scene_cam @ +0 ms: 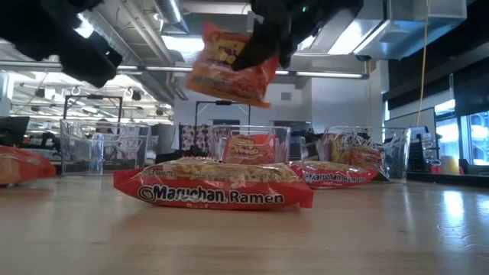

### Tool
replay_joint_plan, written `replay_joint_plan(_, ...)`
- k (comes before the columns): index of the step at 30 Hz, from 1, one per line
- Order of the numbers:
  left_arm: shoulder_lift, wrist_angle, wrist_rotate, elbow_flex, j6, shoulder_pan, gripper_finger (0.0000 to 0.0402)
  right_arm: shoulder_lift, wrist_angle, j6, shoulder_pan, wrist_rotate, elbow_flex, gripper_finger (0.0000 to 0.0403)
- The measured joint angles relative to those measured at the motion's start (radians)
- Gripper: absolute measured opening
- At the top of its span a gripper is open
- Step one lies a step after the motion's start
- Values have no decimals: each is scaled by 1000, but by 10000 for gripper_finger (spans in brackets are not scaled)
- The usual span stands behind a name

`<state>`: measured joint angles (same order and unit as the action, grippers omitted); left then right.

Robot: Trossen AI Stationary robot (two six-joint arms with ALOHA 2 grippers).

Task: Sort Maruchan noodles
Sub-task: Put the orange noodle pack into the middle transparent bin

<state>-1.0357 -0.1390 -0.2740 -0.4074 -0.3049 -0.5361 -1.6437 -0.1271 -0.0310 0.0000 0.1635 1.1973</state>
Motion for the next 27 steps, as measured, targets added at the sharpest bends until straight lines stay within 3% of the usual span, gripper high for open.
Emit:
replay_joint_plan(9,90,-1,-40,49,1,67,165,34,21,245,-277,-77,1,133)
replay_joint_plan(16,89,-5,-50,49,-11,99,165,16,22,302,-470,-275,1,133)
replay_joint_plan(22,88,-5,-51,49,-53,107,165,-32,34,342,-547,-464,1,133)
replay_joint_plan(27,88,-7,-64,49,-85,108,165,-108,46,380,-551,-497,1,133)
